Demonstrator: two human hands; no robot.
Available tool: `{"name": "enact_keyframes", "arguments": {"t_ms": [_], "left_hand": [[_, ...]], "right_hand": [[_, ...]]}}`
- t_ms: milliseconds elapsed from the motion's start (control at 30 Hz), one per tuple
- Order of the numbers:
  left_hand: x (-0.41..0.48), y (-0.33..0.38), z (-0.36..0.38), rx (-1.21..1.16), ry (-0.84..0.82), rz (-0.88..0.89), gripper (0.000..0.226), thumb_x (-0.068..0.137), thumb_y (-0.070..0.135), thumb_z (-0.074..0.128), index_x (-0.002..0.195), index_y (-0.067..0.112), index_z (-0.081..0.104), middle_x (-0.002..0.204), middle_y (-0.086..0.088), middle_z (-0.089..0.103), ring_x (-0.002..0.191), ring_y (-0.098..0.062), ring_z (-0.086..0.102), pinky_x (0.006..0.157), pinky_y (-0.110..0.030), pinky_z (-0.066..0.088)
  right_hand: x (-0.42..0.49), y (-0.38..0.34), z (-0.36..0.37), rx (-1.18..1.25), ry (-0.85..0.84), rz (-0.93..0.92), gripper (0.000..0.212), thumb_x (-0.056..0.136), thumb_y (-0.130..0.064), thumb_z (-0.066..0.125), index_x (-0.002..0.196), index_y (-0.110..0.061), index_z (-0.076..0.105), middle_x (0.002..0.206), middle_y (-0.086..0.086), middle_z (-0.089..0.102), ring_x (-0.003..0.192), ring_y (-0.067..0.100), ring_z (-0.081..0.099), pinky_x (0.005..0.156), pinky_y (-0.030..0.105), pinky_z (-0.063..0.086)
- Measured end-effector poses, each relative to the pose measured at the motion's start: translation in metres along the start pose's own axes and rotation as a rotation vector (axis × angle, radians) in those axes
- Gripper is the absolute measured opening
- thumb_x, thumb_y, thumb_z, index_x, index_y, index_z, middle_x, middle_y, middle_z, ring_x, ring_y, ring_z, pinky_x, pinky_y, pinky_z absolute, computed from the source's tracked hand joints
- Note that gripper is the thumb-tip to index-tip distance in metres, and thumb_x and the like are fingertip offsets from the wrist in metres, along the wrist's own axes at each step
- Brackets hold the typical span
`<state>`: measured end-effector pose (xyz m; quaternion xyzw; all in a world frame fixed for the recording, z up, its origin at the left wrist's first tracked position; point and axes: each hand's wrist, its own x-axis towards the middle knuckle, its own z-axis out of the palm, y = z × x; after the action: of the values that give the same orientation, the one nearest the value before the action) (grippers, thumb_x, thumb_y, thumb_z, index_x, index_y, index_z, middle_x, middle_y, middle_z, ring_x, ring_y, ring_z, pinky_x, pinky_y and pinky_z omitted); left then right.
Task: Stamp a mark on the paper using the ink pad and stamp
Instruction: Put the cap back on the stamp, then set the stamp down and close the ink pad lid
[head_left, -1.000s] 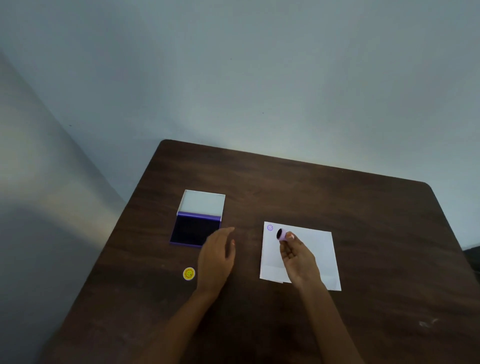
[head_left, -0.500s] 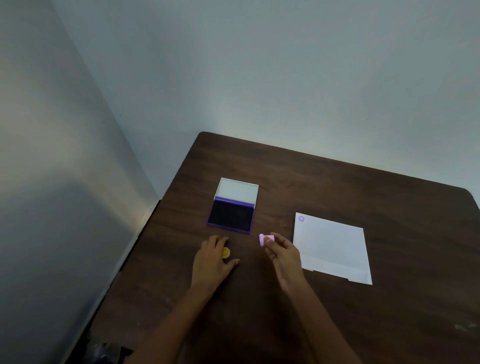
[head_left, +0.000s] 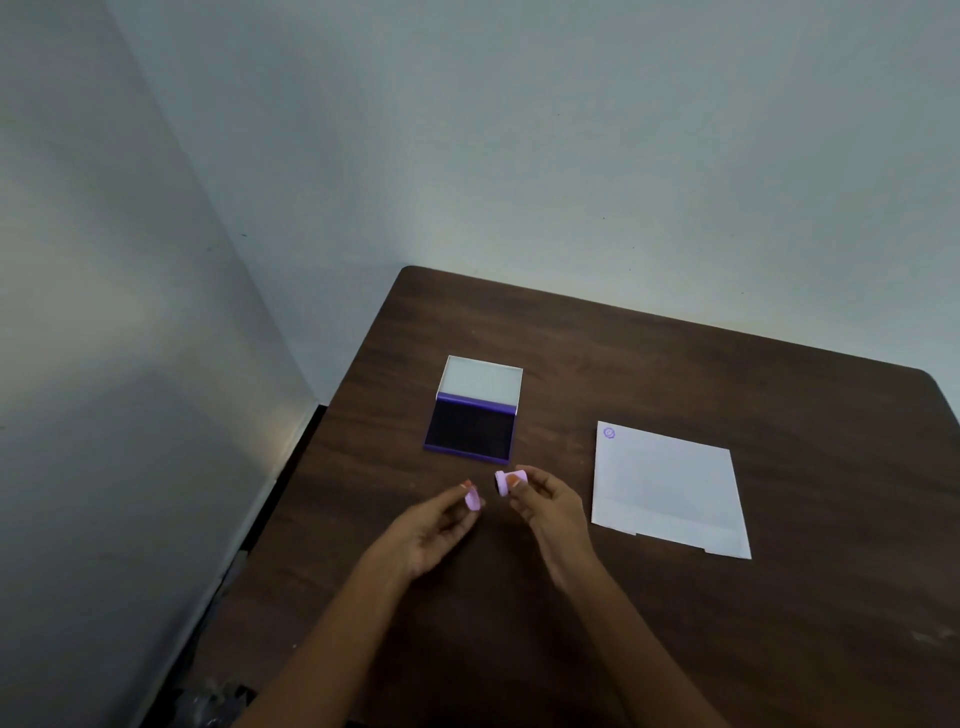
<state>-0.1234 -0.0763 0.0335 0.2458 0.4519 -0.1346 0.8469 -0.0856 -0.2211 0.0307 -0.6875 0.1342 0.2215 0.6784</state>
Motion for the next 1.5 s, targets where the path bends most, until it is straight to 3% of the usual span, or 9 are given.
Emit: {"name": "enact_keyframes", "arguments": {"t_ms": [233, 400, 600, 733, 867, 967, 1133, 1267, 1500], "left_hand": [[-0.006, 0.001, 0.006, -0.021, -0.082, -0.064, 0.021, 0.070, -0.004, 0.063, 0.091, -0.006, 0.066, 0.094, -0.027, 0.069, 0.093, -0.031, 0.065, 0.076, -0.041, 0.051], [-0.003, 0.003, 0.004, -0.001, -0.125, -0.059, 0.017, 0.076, -0.005, 0.063, 0.093, -0.005, 0.066, 0.097, -0.026, 0.069, 0.094, -0.031, 0.067, 0.076, -0.037, 0.056], [-0.004, 0.007, 0.004, 0.129, -0.174, -0.005, 0.013, 0.065, -0.003, 0.069, 0.076, 0.001, 0.074, 0.090, -0.019, 0.073, 0.086, -0.025, 0.070, 0.066, -0.030, 0.060], [-0.002, 0.008, 0.000, 0.167, -0.145, 0.051, 0.026, 0.072, -0.004, 0.067, 0.098, 0.000, 0.068, 0.106, -0.021, 0.068, 0.100, -0.029, 0.064, 0.092, -0.037, 0.050], [-0.001, 0.007, -0.003, 0.215, -0.162, 0.098, 0.029, 0.077, -0.002, 0.064, 0.105, -0.001, 0.065, 0.109, -0.019, 0.068, 0.102, -0.026, 0.064, 0.098, -0.038, 0.046], [0.002, 0.013, -0.002, 0.410, -0.021, 0.188, 0.029, 0.075, 0.008, 0.069, 0.104, 0.004, 0.065, 0.108, -0.017, 0.066, 0.101, -0.024, 0.062, 0.094, -0.034, 0.047], [0.019, 0.033, -0.006, 0.434, 0.302, 0.466, 0.019, 0.091, 0.012, 0.048, 0.104, 0.004, 0.060, 0.097, -0.013, 0.064, 0.088, -0.020, 0.062, 0.073, -0.026, 0.051], [0.030, 0.047, -0.007, 0.527, 0.352, 0.584, 0.018, 0.092, 0.009, 0.046, 0.101, 0.005, 0.061, 0.092, -0.010, 0.064, 0.084, -0.018, 0.061, 0.074, -0.026, 0.051], [0.051, 0.062, 0.009, 0.679, 0.393, 0.767, 0.024, 0.090, 0.012, 0.049, 0.113, 0.014, 0.054, 0.114, -0.010, 0.059, 0.096, -0.018, 0.056, 0.077, -0.028, 0.049]], "right_hand": [[-0.003, 0.001, 0.011, -0.121, -0.030, -0.124, 0.019, 0.074, -0.020, 0.074, 0.090, -0.023, 0.064, 0.095, 0.000, 0.069, 0.091, 0.014, 0.063, 0.075, 0.021, 0.050], [-0.003, 0.003, 0.015, -0.168, -0.033, -0.152, 0.029, 0.073, -0.019, 0.074, 0.100, -0.012, 0.064, 0.101, 0.009, 0.069, 0.095, 0.019, 0.063, 0.088, 0.034, 0.050], [-0.001, 0.004, 0.020, -0.236, -0.023, -0.196, 0.022, 0.075, -0.017, 0.072, 0.095, -0.016, 0.063, 0.099, 0.006, 0.068, 0.093, 0.016, 0.061, 0.087, 0.031, 0.048], [0.002, 0.002, 0.023, -0.255, -0.025, -0.188, 0.024, 0.073, -0.018, 0.074, 0.095, -0.013, 0.065, 0.098, 0.005, 0.070, 0.092, 0.014, 0.062, 0.088, 0.031, 0.048], [0.004, 0.000, 0.026, -0.265, -0.035, -0.182, 0.024, 0.070, -0.017, 0.076, 0.092, -0.014, 0.065, 0.095, 0.002, 0.070, 0.090, 0.012, 0.062, 0.082, 0.026, 0.048], [0.010, 0.000, 0.034, -0.337, -0.026, -0.248, 0.018, 0.072, -0.015, 0.075, 0.084, -0.020, 0.062, 0.082, -0.007, 0.066, 0.078, 0.002, 0.060, 0.070, 0.013, 0.044], [0.022, 0.010, 0.048, -0.613, -0.046, -0.401, 0.010, 0.081, -0.011, 0.064, 0.090, -0.011, 0.061, 0.090, 0.004, 0.064, 0.079, 0.008, 0.056, 0.076, 0.017, 0.044], [0.029, 0.021, 0.051, -0.799, -0.094, -0.487, 0.011, 0.082, -0.013, 0.063, 0.092, -0.012, 0.060, 0.099, 0.009, 0.064, 0.087, 0.010, 0.052, 0.074, 0.010, 0.033], [0.030, 0.020, 0.046, -0.803, -0.031, -0.596, 0.033, 0.080, -0.029, 0.065, 0.109, -0.015, 0.056, 0.114, 0.002, 0.060, 0.105, 0.009, 0.048, 0.091, 0.024, 0.036]]}}
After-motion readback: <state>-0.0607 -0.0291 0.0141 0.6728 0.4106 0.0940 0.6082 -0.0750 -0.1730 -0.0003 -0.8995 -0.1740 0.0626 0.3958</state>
